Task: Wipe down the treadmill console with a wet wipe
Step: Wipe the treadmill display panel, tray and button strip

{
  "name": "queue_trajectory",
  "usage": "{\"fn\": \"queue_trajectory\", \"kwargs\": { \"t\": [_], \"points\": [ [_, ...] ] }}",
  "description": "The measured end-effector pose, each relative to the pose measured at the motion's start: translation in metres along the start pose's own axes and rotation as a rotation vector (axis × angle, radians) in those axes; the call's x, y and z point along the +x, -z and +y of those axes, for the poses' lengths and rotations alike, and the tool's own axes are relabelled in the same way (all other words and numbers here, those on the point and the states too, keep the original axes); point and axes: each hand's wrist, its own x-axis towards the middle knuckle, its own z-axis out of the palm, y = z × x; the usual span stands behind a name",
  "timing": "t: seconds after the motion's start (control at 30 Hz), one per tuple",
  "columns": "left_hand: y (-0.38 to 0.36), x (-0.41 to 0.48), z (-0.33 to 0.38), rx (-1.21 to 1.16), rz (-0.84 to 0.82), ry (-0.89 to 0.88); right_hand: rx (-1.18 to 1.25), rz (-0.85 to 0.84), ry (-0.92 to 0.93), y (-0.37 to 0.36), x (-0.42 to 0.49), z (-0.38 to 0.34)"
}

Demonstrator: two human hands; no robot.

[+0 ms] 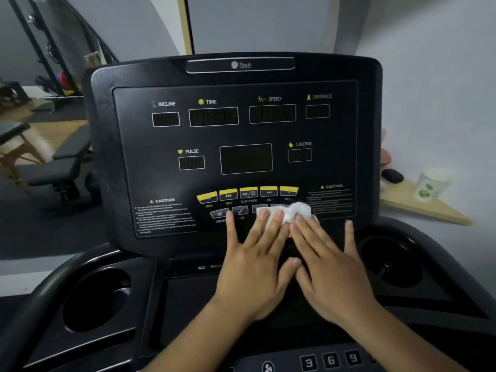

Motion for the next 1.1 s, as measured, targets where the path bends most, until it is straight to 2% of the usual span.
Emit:
{"fn": "queue_trajectory", "kwargs": {
  "t": [0.27, 0.5, 0.67, 0.8, 0.87, 1.0, 1.1],
  "points": [
    [0.029, 0.092, 0.021, 0.078, 0.064, -0.014, 0.003, 0.077, -0.22, 0.03, 0.049, 0.051],
    [-0.006, 0.042, 0.054, 0.016, -0.005, -0.113, 0.054, -0.001, -0.192, 0.0, -0.019, 0.058],
    [0.017, 0.104, 0.066, 0.079, 0.035, -0.106, 0.125, 0.137, -0.262, 0.022, 0.025, 0.089],
    [0.023, 0.131, 0.078, 0.124, 0.017, -0.102, 0.312, 0.223, -0.273, 0.023, 0.036, 0.109],
    [0.015, 0.115, 0.084, 0.127, -0.015, -0.144, 0.398, 0.178, -0.294, 0.016, 0.015, 0.105],
    [-0.004, 0.066, 0.089, 0.093, -0.124, -0.203, 0.421, -0.004, -0.27, 0.004, -0.033, 0.088],
    [0.008, 0.087, 0.087, 0.174, -0.084, -0.173, 0.38, 0.088, -0.203, 0.011, -0.011, 0.102]
  ]
}}
